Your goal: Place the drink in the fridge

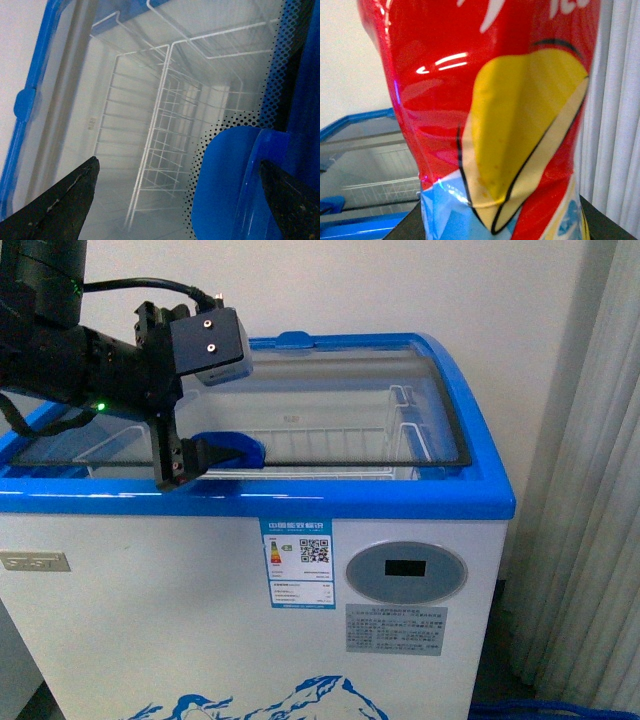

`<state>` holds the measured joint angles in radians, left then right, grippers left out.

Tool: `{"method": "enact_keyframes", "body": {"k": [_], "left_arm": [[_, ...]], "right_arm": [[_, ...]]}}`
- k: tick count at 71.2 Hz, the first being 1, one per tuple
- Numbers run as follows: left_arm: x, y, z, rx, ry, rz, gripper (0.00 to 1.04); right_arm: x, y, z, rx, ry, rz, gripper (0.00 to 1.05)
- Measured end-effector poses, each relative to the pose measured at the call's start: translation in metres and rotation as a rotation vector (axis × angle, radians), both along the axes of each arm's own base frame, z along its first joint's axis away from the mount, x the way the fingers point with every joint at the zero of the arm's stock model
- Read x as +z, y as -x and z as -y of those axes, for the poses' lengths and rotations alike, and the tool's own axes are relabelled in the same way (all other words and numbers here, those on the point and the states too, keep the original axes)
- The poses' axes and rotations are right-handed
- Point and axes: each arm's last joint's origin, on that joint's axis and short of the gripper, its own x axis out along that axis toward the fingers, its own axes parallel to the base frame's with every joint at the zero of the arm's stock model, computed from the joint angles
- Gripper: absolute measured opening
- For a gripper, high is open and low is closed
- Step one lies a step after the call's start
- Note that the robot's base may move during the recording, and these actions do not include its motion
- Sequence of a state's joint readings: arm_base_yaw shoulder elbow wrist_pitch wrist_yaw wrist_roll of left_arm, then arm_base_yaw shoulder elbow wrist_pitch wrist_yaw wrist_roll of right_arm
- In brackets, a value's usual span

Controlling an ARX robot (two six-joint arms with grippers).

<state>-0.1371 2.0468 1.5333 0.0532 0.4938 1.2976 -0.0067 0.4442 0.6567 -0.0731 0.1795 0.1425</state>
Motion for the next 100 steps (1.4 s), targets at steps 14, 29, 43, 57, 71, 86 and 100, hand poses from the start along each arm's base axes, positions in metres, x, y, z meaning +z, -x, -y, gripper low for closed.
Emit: {"method": "enact_keyframes", "body": {"k": [14, 29, 43, 57, 71, 86, 100], "left_arm": [[0.008, -0.037, 0.004, 0.044, 0.016, 0.070, 0.97], [0.017, -0.078, 0.010, 0.086, 0.013, 0.110, 0.97], [0.022, -0.119, 0.014, 0.194, -0.010, 0.187, 0.97], [0.018, -0.136, 0.020, 0.286, 0.000, 0.282, 0.97], [0.014, -0.143, 0.023, 0.427, 0.086, 0.377, 0.97], [0.023, -0.113, 0.013, 0.691, 0.370, 0.276, 0.97], [0.067, -0.027, -0.031, 0.827, 0.732, 0.023, 0.97]], "right_arm": [[0.000, 0.000, 0.000, 0.000, 0.000, 0.000, 0.41], [0.000, 0.000, 0.000, 0.000, 0.000, 0.000, 0.41], [0.000, 0.000, 0.000, 0.000, 0.000, 0.000, 0.41], [0.000, 0.000, 0.000, 0.000, 0.000, 0.000, 0.41], [0.000, 0.000, 0.000, -0.001, 0.000, 0.000, 0.41], [0.000, 0.000, 0.000, 0.007, 0.001, 0.000, 0.41], [0.000, 0.000, 0.000, -0.005, 0.000, 0.000, 0.41]]}}
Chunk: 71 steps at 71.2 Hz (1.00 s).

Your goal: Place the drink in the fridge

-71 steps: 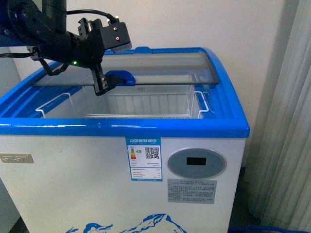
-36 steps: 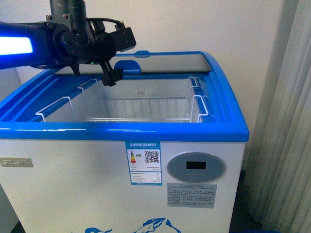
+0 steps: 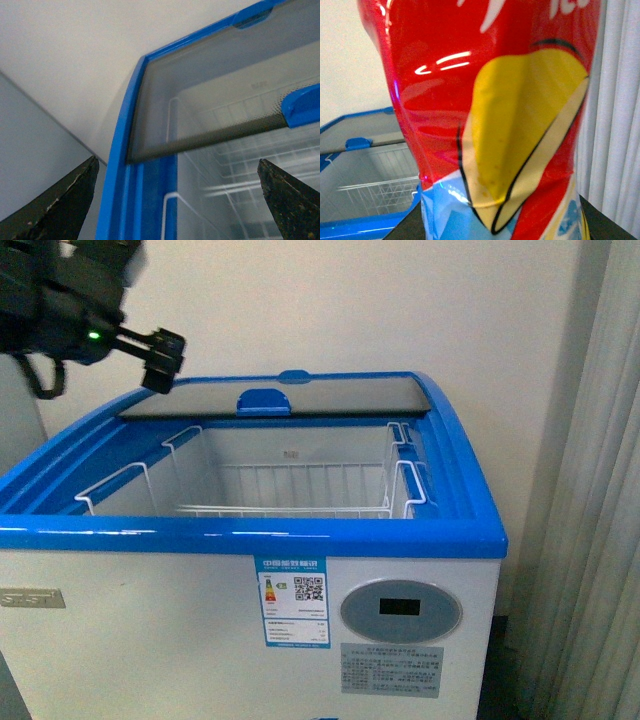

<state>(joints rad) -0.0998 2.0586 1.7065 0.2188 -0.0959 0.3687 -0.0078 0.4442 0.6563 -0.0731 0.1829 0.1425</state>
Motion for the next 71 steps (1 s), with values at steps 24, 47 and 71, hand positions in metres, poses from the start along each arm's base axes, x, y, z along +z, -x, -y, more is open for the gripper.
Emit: {"method": "enact_keyframes", "body": {"k": [24, 47, 71], "left_arm": [[-0.021, 0.210, -0.035, -0.018, 0.394, -0.100, 0.93], [-0.071, 0.306, -0.046, 0.032, 0.389, 0.122, 0.40], [-0.095, 0.331, -0.046, 0.028, 0.387, 0.130, 0.03]], "right_arm": [[0.000, 0.000, 0.000, 0.003, 0.000, 0.000, 0.41], [0.010, -0.004, 0.003, 0.164, 0.140, -0.309, 0.40], [0.020, -0.100, -0.020, 0.568, 0.913, -0.687, 0.40]]}}
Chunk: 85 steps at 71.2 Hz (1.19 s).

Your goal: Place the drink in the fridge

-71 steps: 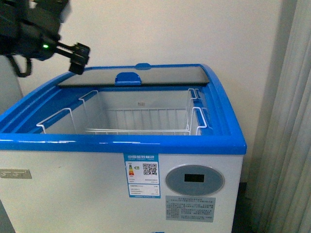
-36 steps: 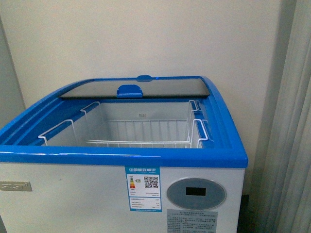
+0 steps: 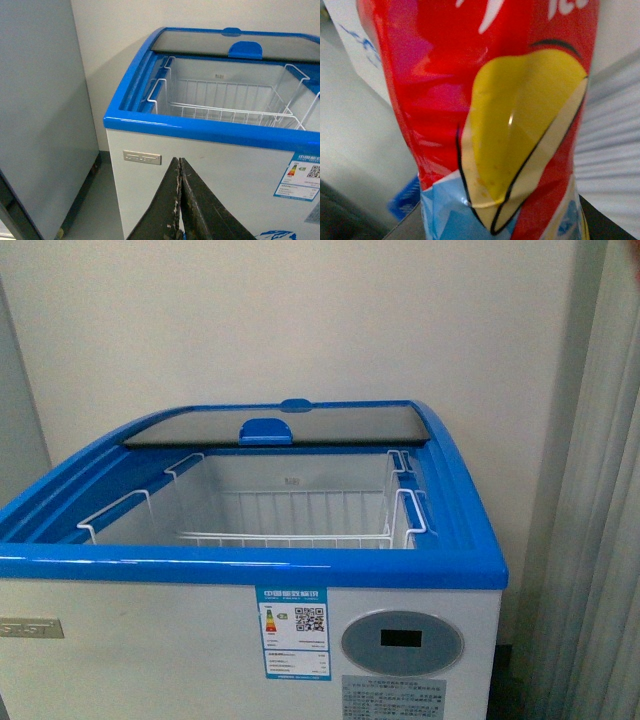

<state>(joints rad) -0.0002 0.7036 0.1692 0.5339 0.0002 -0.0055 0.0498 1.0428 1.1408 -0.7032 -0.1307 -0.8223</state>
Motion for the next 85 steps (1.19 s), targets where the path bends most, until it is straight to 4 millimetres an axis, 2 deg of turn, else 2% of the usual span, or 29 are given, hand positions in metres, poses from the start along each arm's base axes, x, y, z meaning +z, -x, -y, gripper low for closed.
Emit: {"method": "enact_keyframes", "body": {"k": [7, 13, 18, 28, 42, 58, 73, 80, 85], "left_arm": [[-0.005, 0.005, 0.000, 0.000, 0.000, -0.001, 0.03], [-0.011, 0.013, 0.000, 0.000, 0.000, -0.002, 0.03], [-0.015, 0.018, 0.000, 0.000, 0.000, -0.002, 0.03], [-0.019, 0.023, 0.000, 0.000, 0.000, -0.003, 0.03], [-0.024, 0.031, 0.000, 0.000, 0.000, -0.001, 0.03], [-0.030, 0.036, 0.000, 0.000, -0.001, 0.011, 0.03], [-0.030, 0.041, 0.000, 0.000, -0.001, 0.015, 0.03], [-0.030, 0.044, 0.000, 0.000, -0.001, 0.016, 0.03], [-0.030, 0.046, 0.000, 0.000, -0.001, 0.017, 0.03]], "right_arm": [[0.002, -0.044, -0.015, 0.095, 0.184, 0.015, 0.40], [-0.005, -0.103, -0.044, 0.209, 0.372, 0.030, 0.40], [-0.015, -0.138, -0.068, 0.262, 0.451, 0.044, 0.40], [-0.035, -0.175, -0.093, 0.280, 0.516, 0.040, 0.40], [-0.067, -0.222, -0.116, 0.288, 0.582, 0.045, 0.40], [-0.095, -0.262, -0.140, 0.318, 0.658, 0.094, 0.40], [-0.110, -0.269, -0.165, 0.353, 0.658, 0.113, 0.42], [-0.110, -0.266, -0.181, 0.357, 0.615, 0.156, 0.69], [-0.109, -0.264, -0.186, 0.355, 0.596, 0.165, 0.84]]}}
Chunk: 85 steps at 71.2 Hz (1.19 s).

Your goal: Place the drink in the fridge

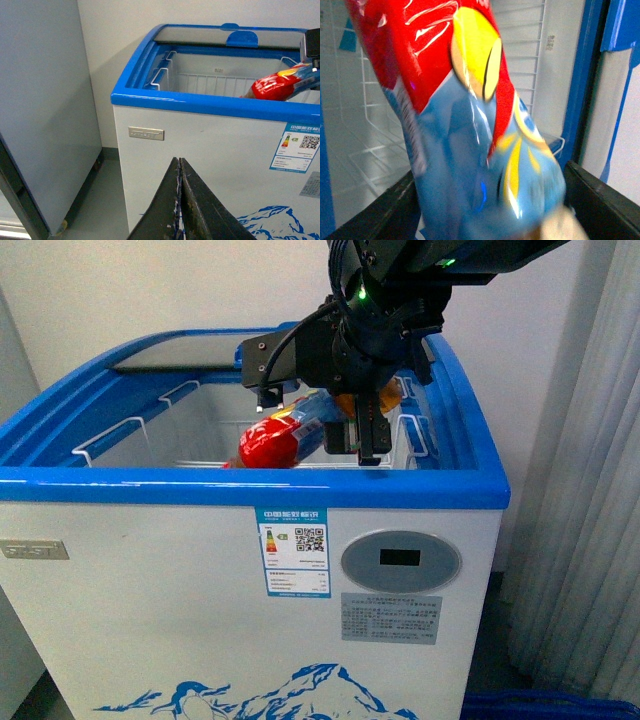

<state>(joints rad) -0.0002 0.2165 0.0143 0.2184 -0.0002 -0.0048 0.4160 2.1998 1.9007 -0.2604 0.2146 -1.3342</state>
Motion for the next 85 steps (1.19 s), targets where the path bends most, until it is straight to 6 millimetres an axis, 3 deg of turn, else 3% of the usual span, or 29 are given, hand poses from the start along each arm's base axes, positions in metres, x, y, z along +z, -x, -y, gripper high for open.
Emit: {"method": "enact_keyframes", "body": {"k": [6, 16, 24, 34, 50, 58, 65, 72, 85], "left_arm": [[0.000, 0.002, 0.000, 0.000, 0.000, -0.001, 0.03], [-0.004, 0.009, 0.000, -0.001, 0.000, -0.034, 0.03], [-0.003, 0.013, 0.000, 0.000, 0.000, -0.007, 0.03], [-0.003, 0.014, 0.000, 0.000, 0.000, -0.005, 0.03], [-0.003, 0.014, 0.000, 0.000, 0.000, -0.005, 0.03], [-0.003, 0.014, 0.000, 0.000, 0.000, -0.005, 0.03], [-0.003, 0.014, 0.000, 0.000, 0.000, -0.005, 0.03], [-0.003, 0.014, 0.000, 0.000, -0.001, -0.005, 0.03], [-0.003, 0.014, 0.000, 0.000, 0.000, -0.005, 0.03]], "right_arm": [[0.000, 0.001, -0.002, 0.002, -0.014, -0.003, 0.99], [0.014, 0.009, 0.007, -0.011, -0.145, 0.047, 0.97], [0.040, 0.041, 0.031, -0.068, -0.286, 0.052, 0.97], [0.083, 0.115, 0.083, -0.185, -0.543, 0.023, 0.97], [0.114, 0.221, 0.162, -0.502, -1.014, 0.015, 0.97], [0.130, 0.290, 0.193, -0.651, -1.257, 0.039, 0.97], [0.129, 0.344, 0.203, -0.753, -1.401, 0.005, 0.97], [0.119, 0.375, 0.201, -0.824, -1.469, -0.011, 0.97], [0.090, 0.370, 0.186, -0.846, -1.457, -0.039, 0.94]]}}
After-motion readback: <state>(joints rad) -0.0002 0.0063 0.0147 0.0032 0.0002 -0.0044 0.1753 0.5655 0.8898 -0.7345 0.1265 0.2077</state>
